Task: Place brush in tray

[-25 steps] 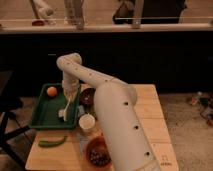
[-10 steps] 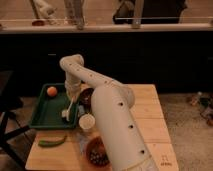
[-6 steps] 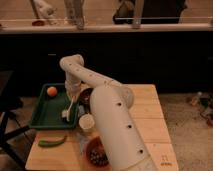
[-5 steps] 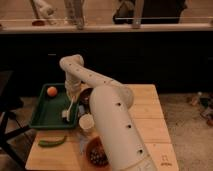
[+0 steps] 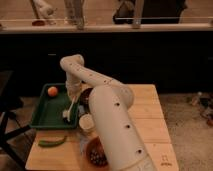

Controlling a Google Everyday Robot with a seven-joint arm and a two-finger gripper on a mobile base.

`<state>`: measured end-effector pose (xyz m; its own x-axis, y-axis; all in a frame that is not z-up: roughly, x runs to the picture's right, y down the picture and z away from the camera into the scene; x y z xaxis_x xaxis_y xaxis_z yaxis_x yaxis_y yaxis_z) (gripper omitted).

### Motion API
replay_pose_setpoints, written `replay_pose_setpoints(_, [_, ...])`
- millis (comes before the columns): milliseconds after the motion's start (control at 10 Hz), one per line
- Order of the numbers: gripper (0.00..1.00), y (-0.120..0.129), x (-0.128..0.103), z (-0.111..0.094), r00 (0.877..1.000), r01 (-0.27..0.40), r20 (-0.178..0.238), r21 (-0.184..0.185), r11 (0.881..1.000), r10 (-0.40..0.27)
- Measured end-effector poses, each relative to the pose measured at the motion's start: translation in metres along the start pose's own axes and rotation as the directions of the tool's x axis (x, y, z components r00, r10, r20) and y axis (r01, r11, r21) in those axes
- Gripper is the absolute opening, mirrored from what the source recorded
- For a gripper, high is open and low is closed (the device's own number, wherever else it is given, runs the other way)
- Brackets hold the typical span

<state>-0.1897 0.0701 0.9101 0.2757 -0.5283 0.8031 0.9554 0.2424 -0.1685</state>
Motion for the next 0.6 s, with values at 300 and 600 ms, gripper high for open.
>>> replay_pose_setpoints(300, [0.43,0.0027,-0.0010,-0.0010,1.000,0.001,0.006,-0.004,1.000,-0.001])
replay_pose_setpoints(600, [0.44,0.0080,-0.0011,-0.0014,1.000,0.000,0.010,-0.014,1.000,0.000])
